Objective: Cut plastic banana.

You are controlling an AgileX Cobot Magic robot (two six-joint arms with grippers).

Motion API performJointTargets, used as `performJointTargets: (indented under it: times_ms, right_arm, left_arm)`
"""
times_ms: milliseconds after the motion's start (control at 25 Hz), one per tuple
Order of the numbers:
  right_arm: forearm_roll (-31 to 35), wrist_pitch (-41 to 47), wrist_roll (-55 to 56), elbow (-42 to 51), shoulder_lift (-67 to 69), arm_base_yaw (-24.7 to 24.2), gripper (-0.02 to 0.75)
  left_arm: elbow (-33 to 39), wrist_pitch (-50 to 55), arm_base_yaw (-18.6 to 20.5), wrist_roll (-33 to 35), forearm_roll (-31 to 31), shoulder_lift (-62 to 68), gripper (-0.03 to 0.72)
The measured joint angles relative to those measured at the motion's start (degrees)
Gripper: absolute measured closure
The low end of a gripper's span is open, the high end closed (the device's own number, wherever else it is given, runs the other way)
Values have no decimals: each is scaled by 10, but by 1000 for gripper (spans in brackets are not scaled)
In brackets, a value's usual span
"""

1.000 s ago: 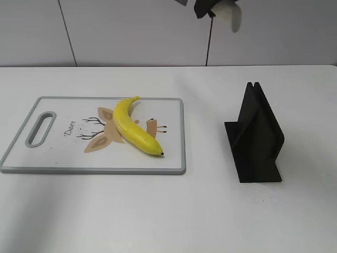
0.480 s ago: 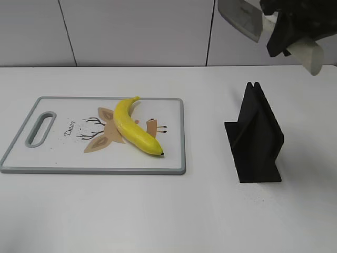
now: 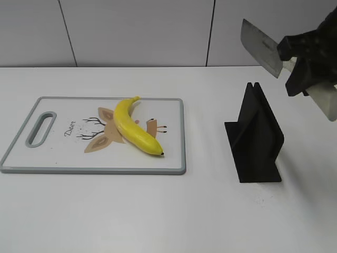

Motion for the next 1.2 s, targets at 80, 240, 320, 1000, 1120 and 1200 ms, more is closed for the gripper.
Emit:
performJointTargets:
  times_ms: [80,240,320,1000,1120,1200]
  right_arm:
    - [-4,-17,16,19,-6,0,557]
    - [-4,-31,27,45,-7,0,557]
    - [-4,-37,31,54,-7,0,557]
    - [-5,-77,35,65,-7,0,558]
    - [-5,-86,35,78,-7,0,558]
    - [-5,-92,35,86,-5,0,558]
  left_arm:
    - [12,5,0,0,0,-43,109]
    - [39,32,0,0,-4,-121,109]
    - [51,35,0,0,-16,-159,109]
    - [82,25,0,0,-58,-192,137]
    - [82,25,0,0,-58,-192,140]
    - [82,25,0,0,-58,-192,140]
